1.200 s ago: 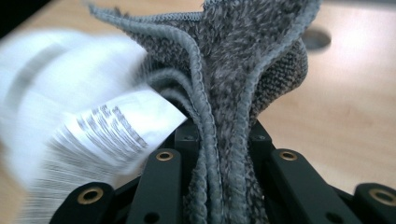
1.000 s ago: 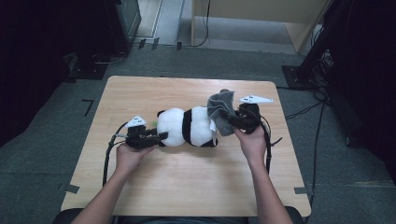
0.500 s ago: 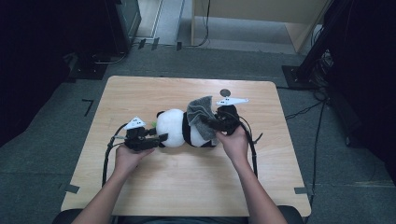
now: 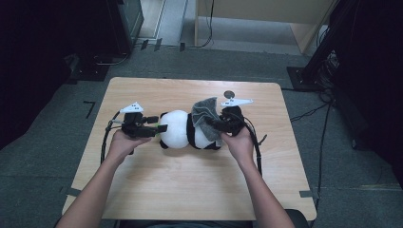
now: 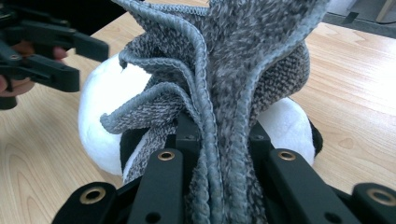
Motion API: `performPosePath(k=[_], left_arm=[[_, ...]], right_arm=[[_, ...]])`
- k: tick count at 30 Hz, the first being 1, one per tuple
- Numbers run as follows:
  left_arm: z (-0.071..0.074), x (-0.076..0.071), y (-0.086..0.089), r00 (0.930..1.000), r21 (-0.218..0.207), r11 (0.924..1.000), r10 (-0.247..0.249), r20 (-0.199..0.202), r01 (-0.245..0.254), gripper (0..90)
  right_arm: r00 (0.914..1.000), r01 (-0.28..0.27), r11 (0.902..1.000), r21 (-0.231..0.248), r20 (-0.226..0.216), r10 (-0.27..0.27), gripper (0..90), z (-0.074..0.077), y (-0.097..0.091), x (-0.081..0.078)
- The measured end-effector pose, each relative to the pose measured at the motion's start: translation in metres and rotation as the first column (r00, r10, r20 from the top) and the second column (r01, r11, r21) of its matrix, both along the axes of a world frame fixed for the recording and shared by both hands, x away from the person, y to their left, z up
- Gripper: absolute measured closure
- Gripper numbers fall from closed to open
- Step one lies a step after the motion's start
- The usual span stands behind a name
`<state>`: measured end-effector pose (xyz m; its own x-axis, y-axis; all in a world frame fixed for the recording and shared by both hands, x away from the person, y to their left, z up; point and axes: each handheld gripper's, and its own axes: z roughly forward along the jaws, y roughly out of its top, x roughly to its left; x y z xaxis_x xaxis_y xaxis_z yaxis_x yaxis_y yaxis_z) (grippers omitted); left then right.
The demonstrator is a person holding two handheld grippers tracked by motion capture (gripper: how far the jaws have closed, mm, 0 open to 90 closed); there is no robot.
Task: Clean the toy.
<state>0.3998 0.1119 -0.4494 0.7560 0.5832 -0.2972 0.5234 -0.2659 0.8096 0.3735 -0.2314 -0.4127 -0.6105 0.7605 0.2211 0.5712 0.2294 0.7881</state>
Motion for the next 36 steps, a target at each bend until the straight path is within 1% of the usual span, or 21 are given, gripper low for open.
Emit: performPosePath(k=[1,2,3,5,6,7,10,12,13,14,16,17,19,21,24,25,26,29,32,34,36], left_arm=[[0.0,0.003,-0.002,0.9999,-0.012,0.9999,-0.008,-0.007,0.008,30.9],[-0.001,0.005,-0.003,0.9999,-0.009,0.9999,-0.014,-0.009,0.014,30.7],[-0.003,0.008,-0.006,0.9997,0.008,0.9997,-0.024,-0.009,0.024,30.2],[-0.009,0.011,-0.011,0.9989,0.064,0.9971,-0.042,0.02,0.041,25.3],[-0.011,0.012,-0.012,0.9985,0.062,0.9969,-0.049,0.025,0.047,23.6],[-0.014,0.014,-0.011,0.9985,0.048,0.9976,-0.051,0.022,0.05,21.3],[-0.022,0.019,-0.01,0.9973,0.025,0.9972,-0.071,0.018,0.07,15.2],[-0.029,0.022,-0.008,0.9942,-0.007,0.9946,-0.103,0.029,0.103,15.0],[-0.033,0.023,-0.009,0.9929,-0.018,0.9938,-0.108,0.049,0.109,14.9],[-0.035,0.023,-0.009,0.9926,-0.028,0.9933,-0.111,0.051,0.112,15.0],[-0.036,0.024,-0.009,0.9934,-0.031,0.9936,-0.107,0.04,0.109,15.0],[-0.037,0.024,-0.009,0.9931,-0.031,0.9934,-0.109,0.043,0.111,16.9],[-0.036,0.023,-0.009,0.9939,-0.025,0.9941,-0.104,0.037,0.105,28.7],[-0.034,0.021,-0.009,0.9949,-0.016,0.9952,-0.096,0.03,0.097,36.8],[-0.031,0.017,-0.008,0.9947,0.008,0.9956,-0.093,0.043,0.093,43.5],[-0.029,0.015,-0.009,0.9951,0.018,0.9958,-0.09,0.041,0.09,44.8],[-0.028,0.015,-0.009,0.9954,0.02,0.9961,-0.086,0.041,0.085,45.7],[-0.027,0.014,-0.01,0.9961,0.024,0.9964,-0.082,0.034,0.081,46.9],[-0.027,0.014,-0.01,0.9971,0.016,0.9972,-0.073,0.02,0.073,47.5],[-0.026,0.014,-0.01,0.9973,0.017,0.9973,-0.072,0.018,0.072,47.7],[-0.026,0.014,-0.01,0.9973,0.017,0.9973,-0.071,0.015,0.071,48.0]], right_arm=[[1.0,-0.002,1.0,-0.001,0.002,0.002,75.3,-0.001,0.0,0.001],[1.0,-0.003,1.0,0.0,0.003,0.003,75.3,-0.001,0.0,0.001],[1.0,-0.004,1.0,0.001,-0.001,0.004,75.3,-0.001,0.0,0.001],[0.9999,-0.01,0.9999,0.003,-0.001,0.01,75.3,-0.002,0.001,0.002],[0.9999,-0.016,0.9999,0.002,-0.001,0.016,75.4,-0.003,0.001,0.002],[0.9998,-0.02,0.9998,-0.001,-0.001,0.02,75.4,-0.003,0.002,0.002],[0.9998,-0.02,0.9997,-0.01,0.007,0.021,75.4,-0.004,0.003,0.001],[0.9997,-0.022,0.9997,-0.005,0.008,0.022,75.4,-0.005,0.003,0.002],[0.9996,-0.026,0.9997,-0.004,0.011,0.026,75.4,-0.005,0.003,0.002],[0.9998,-0.02,0.9998,-0.001,0.009,0.02,75.4,-0.006,0.004,0.002],[0.9999,-0.012,0.9999,0.003,0.009,0.012,75.4,-0.006,0.004,0.002],[0.9999,-0.009,0.9999,0.005,0.009,0.009,75.4,-0.006,0.004,0.002],[0.9999,-0.003,0.9999,0.014,0.013,0.002,75.3,-0.007,0.004,0.001],[0.9999,0.0,0.9992,0.039,0.012,-0.001,75.1,-0.004,0.005,-0.001],[0.9992,-0.023,0.9966,0.079,0.036,0.02,75.2,0.006,0.008,-0.009],[0.9981,-0.044,0.9947,0.092,0.046,0.04,75.3,0.009,0.012,-0.013],[0.9962,-0.076,0.9915,0.106,0.052,0.07,75.3,0.012,0.021,-0.019],[0.9899,-0.133,0.9867,0.093,0.062,0.128,75.3,0.01,0.041,-0.028],[0.9794,-0.197,0.9781,0.068,0.062,0.192,75.3,-0.003,0.068,-0.035],[0.9741,-0.223,0.9741,0.039,0.049,0.221,75.3,-0.013,0.083,-0.038],[0.9698,-0.241,0.9702,0.023,0.043,0.24,75.3,-0.022,0.093,-0.041]])
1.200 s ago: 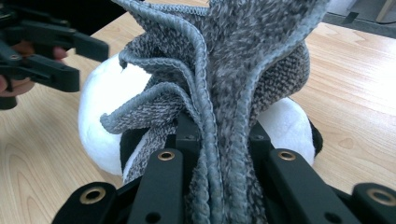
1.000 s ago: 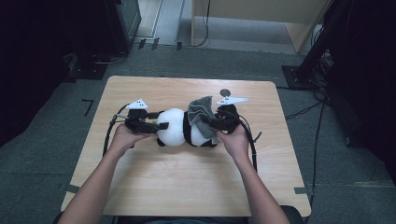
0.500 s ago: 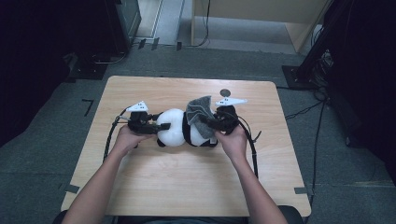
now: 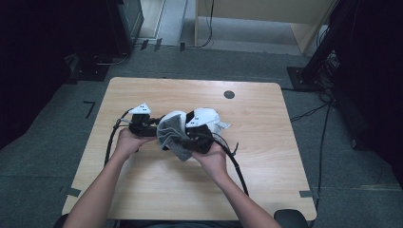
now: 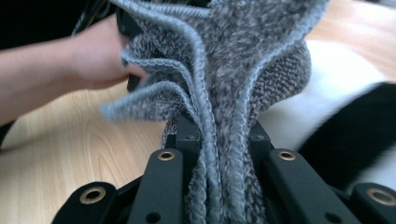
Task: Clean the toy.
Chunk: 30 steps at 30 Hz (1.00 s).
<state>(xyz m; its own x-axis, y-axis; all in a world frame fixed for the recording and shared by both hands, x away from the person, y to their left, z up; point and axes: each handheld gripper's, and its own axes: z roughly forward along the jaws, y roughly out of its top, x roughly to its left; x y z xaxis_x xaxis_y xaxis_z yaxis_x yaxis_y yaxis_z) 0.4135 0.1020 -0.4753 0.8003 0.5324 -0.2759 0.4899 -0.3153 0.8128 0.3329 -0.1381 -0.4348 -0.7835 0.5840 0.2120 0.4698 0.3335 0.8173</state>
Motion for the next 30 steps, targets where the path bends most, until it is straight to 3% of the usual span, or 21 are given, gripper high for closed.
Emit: performPosePath(k=[5,8,11,20,25,30], left_arm=[[0.001,-0.001,-0.001,1.0,0.015,0.9999,0.003,-0.005,-0.003,50.4],[0.002,-0.002,-0.001,1.0,0.027,0.9996,-0.007,0.002,0.007,52.9],[0.002,-0.002,-0.002,0.9999,0.036,0.9993,-0.013,0.007,0.012,54.4],[0.003,-0.003,-0.001,0.9996,0.043,0.9988,-0.026,0.014,0.025,55.6],[0.004,-0.003,-0.002,0.9995,0.051,0.9983,-0.03,0.008,0.03,55.6],[0.005,-0.002,-0.002,0.9994,0.058,0.9977,-0.036,-0.002,0.036,55.6]], right_arm=[[0.9999,-0.003,0.9985,-0.055,-0.014,0.002,75.2,-0.024,0.012,0.004],[1.0,-0.006,0.9991,-0.043,0.002,0.006,75.2,-0.033,0.01,0.005],[0.9997,0.0,0.9964,-0.085,0.025,0.002,75.1,-0.031,0.008,0.003],[0.9976,0.052,0.9893,-0.137,0.052,-0.045,74.4,-0.026,-0.017,-0.003],[0.9952,0.083,0.9872,-0.136,0.063,-0.075,74.5,-0.022,-0.03,-0.005],[0.992,0.116,0.9878,-0.104,0.061,-0.11,74.6,-0.017,-0.046,-0.006]])
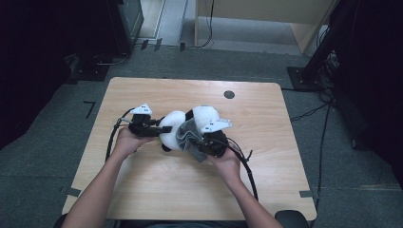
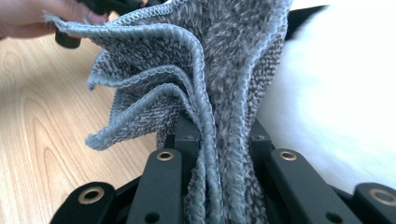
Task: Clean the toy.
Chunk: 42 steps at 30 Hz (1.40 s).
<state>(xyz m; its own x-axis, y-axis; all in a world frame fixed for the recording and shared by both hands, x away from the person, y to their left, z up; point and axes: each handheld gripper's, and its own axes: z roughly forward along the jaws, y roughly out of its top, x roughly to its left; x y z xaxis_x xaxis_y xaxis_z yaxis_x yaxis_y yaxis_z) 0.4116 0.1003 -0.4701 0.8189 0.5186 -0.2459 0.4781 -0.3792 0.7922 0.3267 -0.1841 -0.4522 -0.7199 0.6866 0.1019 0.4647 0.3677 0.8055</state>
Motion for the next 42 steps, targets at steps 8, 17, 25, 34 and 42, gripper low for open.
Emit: performPosePath(k=[8,17,25,34,42], left_arm=[[0.001,0.0,0.0,0.9999,0.005,1.0,0.001,-0.01,-0.001,55.6],[0.001,0.0,0.0,0.9998,-0.003,1.0,0.002,-0.021,-0.002,55.8],[0.0,0.001,0.001,0.9995,-0.009,1.0,-0.003,-0.03,0.003,55.8],[-0.001,0.003,0.003,0.9987,-0.033,0.9994,-0.002,-0.05,0.0,55.7],[-0.001,0.004,0.003,0.9978,-0.055,0.9985,0.004,-0.066,-0.008,55.8]], right_arm=[[0.9975,0.071,0.9958,0.057,-0.006,-0.071,74.5,0.009,-0.031,-0.003],[0.9857,0.169,0.9809,0.097,-0.024,-0.167,74.1,0.011,-0.065,0.001],[0.9669,0.254,0.9622,0.097,-0.047,-0.251,74.2,0.01,-0.087,0.005],[0.9489,0.31,0.9358,0.169,-0.117,-0.293,74.4,0.006,-0.104,0.014],[0.9744,0.221,0.9548,0.199,-0.004,-0.225,74.6,0.039,-0.079,0.001]])
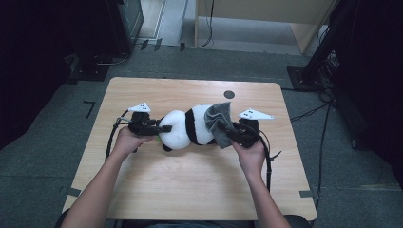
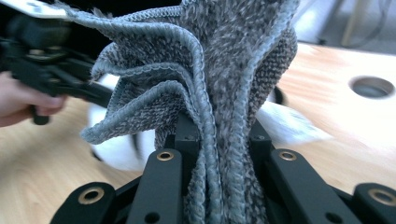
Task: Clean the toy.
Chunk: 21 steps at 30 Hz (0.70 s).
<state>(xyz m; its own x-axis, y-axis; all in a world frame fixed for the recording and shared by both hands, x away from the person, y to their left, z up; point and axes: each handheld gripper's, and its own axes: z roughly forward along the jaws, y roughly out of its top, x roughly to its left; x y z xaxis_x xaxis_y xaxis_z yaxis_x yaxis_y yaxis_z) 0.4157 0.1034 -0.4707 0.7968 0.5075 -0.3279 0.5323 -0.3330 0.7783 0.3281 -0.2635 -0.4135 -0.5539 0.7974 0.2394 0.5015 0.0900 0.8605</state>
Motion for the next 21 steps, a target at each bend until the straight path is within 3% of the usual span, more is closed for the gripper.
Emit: performPosePath(k=[4,10,16,21], left_arm=[[0.0,0.0,0.0,1.0,-0.004,1.0,0.002,-0.003,-0.002,55.7],[0.001,-0.001,-0.001,1.0,0.004,0.9999,0.009,0.0,-0.009,55.7],[0.001,-0.003,-0.001,0.9997,0.012,0.9997,0.021,0.014,-0.021,54.8],[0.0,-0.005,-0.001,0.9994,0.009,0.9995,0.031,0.017,-0.031,54.5]], right_arm=[[0.9974,-0.07,0.9974,-0.02,0.015,0.07,74.6,0.003,0.025,-0.002],[0.9853,-0.171,0.9838,-0.055,-0.009,0.17,74.6,-0.006,0.065,0.002],[0.9659,-0.259,0.9632,-0.074,-0.035,0.257,74.6,-0.017,0.099,0.004],[0.9445,-0.326,0.9418,-0.081,-0.068,0.321,74.5,-0.031,0.126,0.001]])
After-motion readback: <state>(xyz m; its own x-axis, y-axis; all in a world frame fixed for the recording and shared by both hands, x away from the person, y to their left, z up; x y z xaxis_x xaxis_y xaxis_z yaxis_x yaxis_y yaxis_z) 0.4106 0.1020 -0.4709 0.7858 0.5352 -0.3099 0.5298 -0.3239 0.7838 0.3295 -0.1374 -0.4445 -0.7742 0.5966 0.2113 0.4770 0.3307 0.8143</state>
